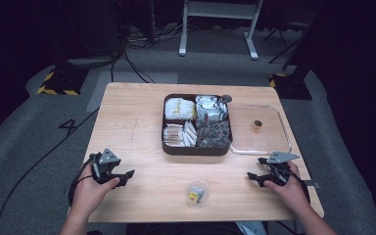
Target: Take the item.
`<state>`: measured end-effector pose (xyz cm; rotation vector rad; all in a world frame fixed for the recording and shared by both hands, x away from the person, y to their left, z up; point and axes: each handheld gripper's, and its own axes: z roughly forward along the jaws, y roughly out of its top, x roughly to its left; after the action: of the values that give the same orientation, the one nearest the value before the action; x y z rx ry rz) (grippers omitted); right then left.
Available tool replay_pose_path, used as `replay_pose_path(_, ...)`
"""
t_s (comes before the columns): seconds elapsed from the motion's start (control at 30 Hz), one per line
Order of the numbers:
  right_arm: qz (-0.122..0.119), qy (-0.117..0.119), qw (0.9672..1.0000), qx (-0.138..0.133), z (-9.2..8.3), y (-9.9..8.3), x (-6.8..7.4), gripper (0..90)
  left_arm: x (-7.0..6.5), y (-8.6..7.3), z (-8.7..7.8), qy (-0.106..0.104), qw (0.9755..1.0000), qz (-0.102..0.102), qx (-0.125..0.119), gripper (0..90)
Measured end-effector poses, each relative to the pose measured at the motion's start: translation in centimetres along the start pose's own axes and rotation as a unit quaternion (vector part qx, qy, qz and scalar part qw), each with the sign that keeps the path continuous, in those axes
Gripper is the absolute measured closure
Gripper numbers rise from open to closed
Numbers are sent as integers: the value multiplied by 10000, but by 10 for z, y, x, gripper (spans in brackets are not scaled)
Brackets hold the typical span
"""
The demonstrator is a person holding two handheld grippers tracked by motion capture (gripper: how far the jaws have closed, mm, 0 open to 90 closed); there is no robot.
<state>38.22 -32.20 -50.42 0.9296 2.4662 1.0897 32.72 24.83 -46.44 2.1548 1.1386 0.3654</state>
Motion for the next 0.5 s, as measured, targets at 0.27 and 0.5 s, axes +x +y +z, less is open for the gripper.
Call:
replay_pose_path(0.27, 1, -1, 10000, 1, 0, 0, 0, 180, 2, -15, 5, 93, 9996, 32, 268, 293)
replay_pose_path(0.5, -2, -1, 10000, 0, 0, 0, 0, 180, 1, -24, 10, 151, 9991, 109, 376, 281)
